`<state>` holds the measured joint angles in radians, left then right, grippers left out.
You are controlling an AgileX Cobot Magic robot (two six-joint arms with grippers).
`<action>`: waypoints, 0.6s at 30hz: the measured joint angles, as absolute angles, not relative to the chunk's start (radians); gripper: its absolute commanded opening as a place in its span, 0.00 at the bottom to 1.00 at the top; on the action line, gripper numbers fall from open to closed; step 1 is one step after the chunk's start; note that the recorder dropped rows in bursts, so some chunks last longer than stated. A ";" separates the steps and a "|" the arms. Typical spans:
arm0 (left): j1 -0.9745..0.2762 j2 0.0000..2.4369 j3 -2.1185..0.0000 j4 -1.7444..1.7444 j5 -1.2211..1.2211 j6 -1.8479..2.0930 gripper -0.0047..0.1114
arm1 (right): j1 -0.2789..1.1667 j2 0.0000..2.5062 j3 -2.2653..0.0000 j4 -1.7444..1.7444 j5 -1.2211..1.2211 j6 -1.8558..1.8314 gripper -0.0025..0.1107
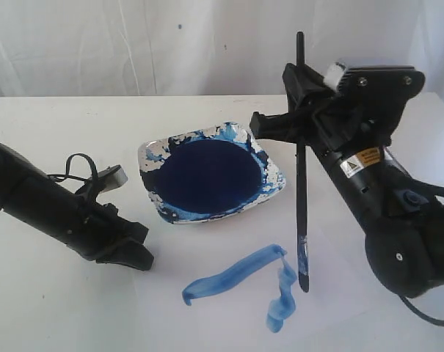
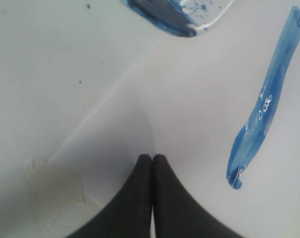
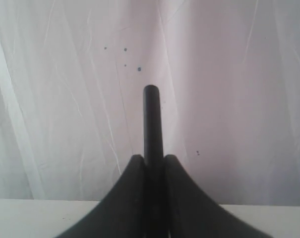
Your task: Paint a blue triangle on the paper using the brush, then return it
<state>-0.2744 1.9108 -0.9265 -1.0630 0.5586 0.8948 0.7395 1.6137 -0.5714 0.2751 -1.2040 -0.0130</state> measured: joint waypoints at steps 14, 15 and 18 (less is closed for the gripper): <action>-0.274 1.911 -0.926 -1.063 0.559 0.895 0.04 | 0.739 1.660 -0.569 0.334 -1.204 0.080 0.02; -0.274 1.911 -0.926 -1.063 0.559 0.895 0.04 | 0.739 1.675 -0.587 0.338 -1.204 0.067 0.02; -0.274 1.911 -0.926 -1.063 0.559 0.895 0.04 | 0.739 1.737 -0.664 0.364 -1.204 0.010 0.02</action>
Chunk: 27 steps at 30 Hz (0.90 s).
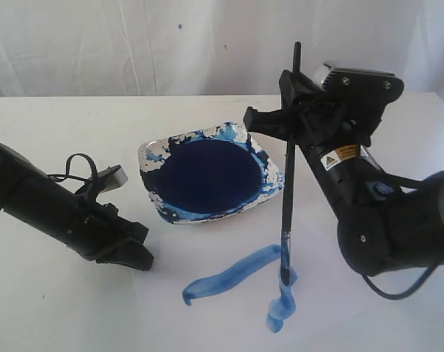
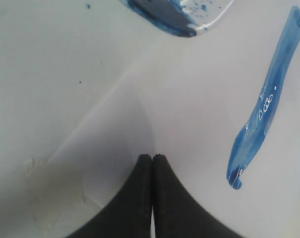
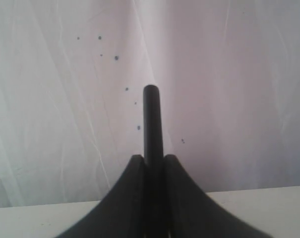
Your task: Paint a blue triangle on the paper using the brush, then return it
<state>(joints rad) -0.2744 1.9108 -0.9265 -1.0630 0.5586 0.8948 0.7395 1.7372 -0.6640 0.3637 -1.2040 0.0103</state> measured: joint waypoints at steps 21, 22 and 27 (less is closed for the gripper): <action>-0.274 1.911 -0.926 -1.063 0.559 0.895 0.04 | 0.681 1.860 -0.803 0.452 -1.206 -0.086 0.02; -0.274 1.911 -0.926 -1.063 0.559 0.895 0.04 | 0.679 1.860 -0.803 0.452 -1.206 -0.078 0.02; -0.274 1.911 -0.926 -1.063 0.559 0.895 0.04 | 0.679 1.860 -0.803 0.448 -1.206 -0.065 0.02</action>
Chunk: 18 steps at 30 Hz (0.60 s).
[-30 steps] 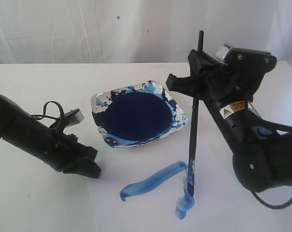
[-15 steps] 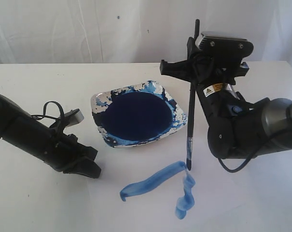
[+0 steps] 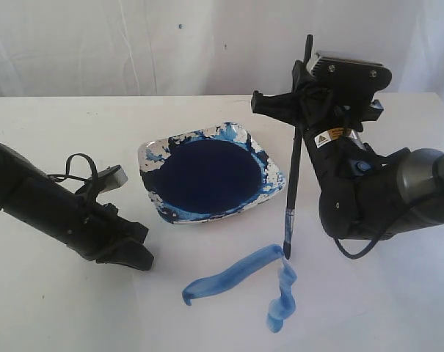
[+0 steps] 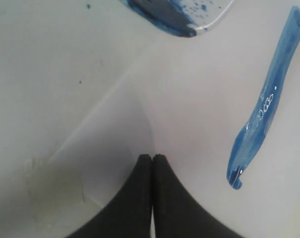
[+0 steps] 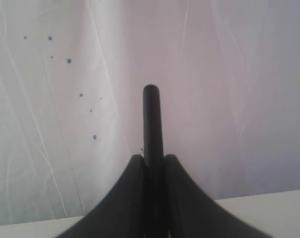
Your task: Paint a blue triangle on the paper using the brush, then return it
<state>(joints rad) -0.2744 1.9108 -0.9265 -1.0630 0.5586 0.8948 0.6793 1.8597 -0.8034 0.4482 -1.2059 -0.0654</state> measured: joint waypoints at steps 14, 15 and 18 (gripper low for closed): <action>-0.274 1.911 -0.926 -1.063 0.559 0.895 0.04 | 0.679 1.860 -0.803 0.441 -1.179 -0.069 0.02; -0.274 1.911 -0.926 -1.063 0.559 0.895 0.04 | 0.679 1.860 -0.803 0.441 -1.176 -0.069 0.02; -0.274 1.911 -0.926 -1.063 0.559 0.895 0.04 | 0.679 1.860 -0.803 0.430 -1.150 -0.071 0.02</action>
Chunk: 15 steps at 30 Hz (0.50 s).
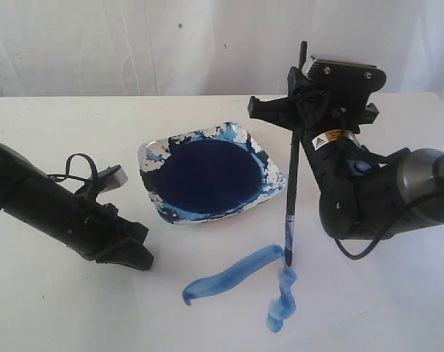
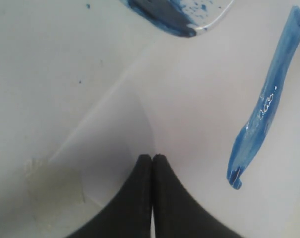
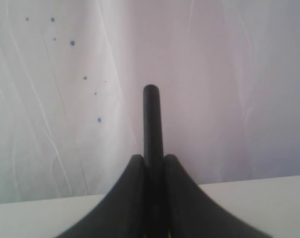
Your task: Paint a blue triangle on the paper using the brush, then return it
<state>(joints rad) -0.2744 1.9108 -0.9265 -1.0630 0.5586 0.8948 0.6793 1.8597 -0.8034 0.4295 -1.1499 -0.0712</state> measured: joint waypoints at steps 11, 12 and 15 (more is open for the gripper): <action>-0.274 1.911 -0.926 -1.063 0.559 0.895 0.04 | 0.679 1.860 -0.803 0.388 -1.091 -0.071 0.02; -0.274 1.911 -0.926 -1.063 0.559 0.895 0.04 | 0.679 1.860 -0.803 0.384 -1.085 -0.068 0.02; -0.274 1.911 -0.926 -1.063 0.559 0.895 0.04 | 0.679 1.860 -0.803 0.324 -1.067 0.000 0.02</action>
<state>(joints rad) -0.2744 1.9108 -0.9265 -1.0630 0.5586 0.8948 0.6793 1.8597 -0.8034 0.3240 -1.0666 0.0000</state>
